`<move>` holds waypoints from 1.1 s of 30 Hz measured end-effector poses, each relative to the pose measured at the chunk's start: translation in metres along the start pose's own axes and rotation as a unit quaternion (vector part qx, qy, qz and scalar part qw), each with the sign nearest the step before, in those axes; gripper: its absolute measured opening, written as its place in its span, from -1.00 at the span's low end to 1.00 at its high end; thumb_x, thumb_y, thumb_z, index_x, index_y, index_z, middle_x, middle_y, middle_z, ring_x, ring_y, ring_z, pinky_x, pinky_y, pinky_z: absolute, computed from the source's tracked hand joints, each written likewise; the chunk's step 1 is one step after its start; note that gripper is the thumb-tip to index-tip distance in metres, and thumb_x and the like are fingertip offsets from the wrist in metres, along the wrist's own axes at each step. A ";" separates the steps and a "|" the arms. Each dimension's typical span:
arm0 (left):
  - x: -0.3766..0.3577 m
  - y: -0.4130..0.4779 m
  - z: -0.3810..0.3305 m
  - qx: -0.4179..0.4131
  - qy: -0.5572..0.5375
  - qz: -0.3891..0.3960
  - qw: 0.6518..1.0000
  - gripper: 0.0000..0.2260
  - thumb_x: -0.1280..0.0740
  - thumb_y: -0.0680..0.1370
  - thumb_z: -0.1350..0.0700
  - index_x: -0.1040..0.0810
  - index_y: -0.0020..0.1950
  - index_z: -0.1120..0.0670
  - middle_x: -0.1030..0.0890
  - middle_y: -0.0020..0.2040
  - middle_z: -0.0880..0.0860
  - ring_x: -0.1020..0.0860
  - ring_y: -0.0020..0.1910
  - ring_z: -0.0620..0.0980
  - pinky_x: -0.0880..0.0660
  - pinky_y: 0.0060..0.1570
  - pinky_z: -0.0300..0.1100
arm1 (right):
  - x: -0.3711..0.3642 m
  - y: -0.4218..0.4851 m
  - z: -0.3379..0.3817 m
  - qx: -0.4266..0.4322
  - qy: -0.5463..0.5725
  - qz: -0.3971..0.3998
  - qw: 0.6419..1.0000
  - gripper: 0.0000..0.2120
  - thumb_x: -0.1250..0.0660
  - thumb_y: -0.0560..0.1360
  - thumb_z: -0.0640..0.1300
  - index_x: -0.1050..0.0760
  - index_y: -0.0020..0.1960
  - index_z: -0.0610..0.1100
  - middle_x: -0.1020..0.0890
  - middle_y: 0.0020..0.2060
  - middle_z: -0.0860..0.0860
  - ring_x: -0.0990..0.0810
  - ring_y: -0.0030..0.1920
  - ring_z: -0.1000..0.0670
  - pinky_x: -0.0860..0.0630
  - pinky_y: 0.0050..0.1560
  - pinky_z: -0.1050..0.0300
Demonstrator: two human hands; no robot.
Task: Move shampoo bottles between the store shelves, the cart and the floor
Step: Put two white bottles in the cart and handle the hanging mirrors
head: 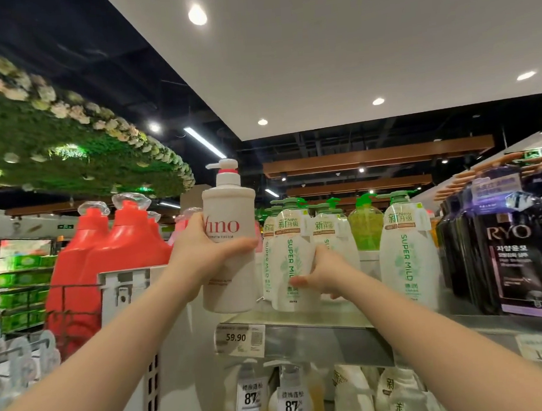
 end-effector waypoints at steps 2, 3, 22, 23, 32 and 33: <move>-0.001 -0.005 0.003 0.004 0.009 -0.001 1.000 -0.45 -0.61 0.23 0.03 -0.42 0.10 0.02 -0.58 -0.05 -0.03 -0.55 -0.09 -0.08 -0.45 -0.30 -0.22 | -0.006 0.008 0.008 -0.008 -0.010 0.011 1.000 -0.29 -0.46 0.40 0.09 -0.18 0.34 -0.18 -0.52 0.14 -0.09 -0.55 -0.02 -0.08 -0.46 -0.37 0.12; 0.000 -0.006 0.004 0.007 0.013 -0.006 1.000 -0.44 -0.62 0.22 0.02 -0.43 0.10 0.02 -0.58 -0.04 -0.04 -0.56 -0.08 -0.08 -0.46 -0.29 -0.21 | -0.008 0.010 0.011 -0.014 -0.019 0.019 1.000 -0.24 -0.44 0.41 0.10 -0.13 0.39 -0.20 -0.52 0.15 -0.11 -0.57 -0.04 -0.08 -0.42 -0.42 0.13; 0.013 -0.025 0.007 0.027 0.036 0.023 0.999 -0.45 -0.63 0.20 0.09 -0.40 0.06 0.01 -0.60 -0.04 0.04 -0.59 -0.08 0.03 -0.55 -0.24 -0.07 | 0.029 -0.010 -0.016 0.089 -0.100 -0.032 0.990 -0.50 -0.31 0.52 0.06 -0.36 0.36 -0.17 -0.55 0.19 -0.09 -0.59 0.01 -0.03 -0.55 0.03 0.10; 0.013 -0.025 0.007 0.026 0.034 0.020 0.999 -0.45 -0.63 0.20 0.10 -0.41 0.06 0.01 -0.60 -0.04 0.04 -0.59 -0.09 0.04 -0.54 -0.25 -0.07 | 0.041 -0.017 -0.023 0.102 -0.107 -0.059 0.987 -0.54 -0.32 0.52 0.05 -0.40 0.33 -0.17 -0.55 0.19 -0.08 -0.56 0.07 -0.03 -0.51 0.08 0.10; 0.005 -0.028 0.003 0.026 0.021 0.027 0.999 -0.51 -0.60 0.20 0.09 -0.41 -0.03 -0.06 -0.60 -0.06 0.02 -0.58 -0.09 0.02 -0.51 -0.26 -0.08 | 0.108 -0.048 -0.089 0.018 -0.158 -0.279 0.947 -0.71 -0.38 0.47 0.07 -0.44 0.00 -0.13 -0.59 -0.08 -0.05 -0.52 -0.15 -0.04 -0.46 -0.26 0.11; 0.004 -0.029 0.003 0.031 0.020 0.024 0.999 -0.50 -0.61 0.17 0.07 -0.42 -0.03 -0.05 -0.61 -0.05 0.02 -0.58 -0.08 0.03 -0.53 -0.23 -0.05 | 0.107 -0.046 -0.094 0.000 -0.167 -0.270 0.948 -0.65 -0.40 0.45 0.08 -0.42 0.06 -0.14 -0.59 -0.06 -0.07 -0.55 -0.14 -0.05 -0.50 -0.26 0.10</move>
Point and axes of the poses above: each hand's wrist, its own y-axis towards the middle knuckle, its own x-axis out of the back of the hand, z = x × y, the point moved 1 cm from there along y, towards the middle knuckle
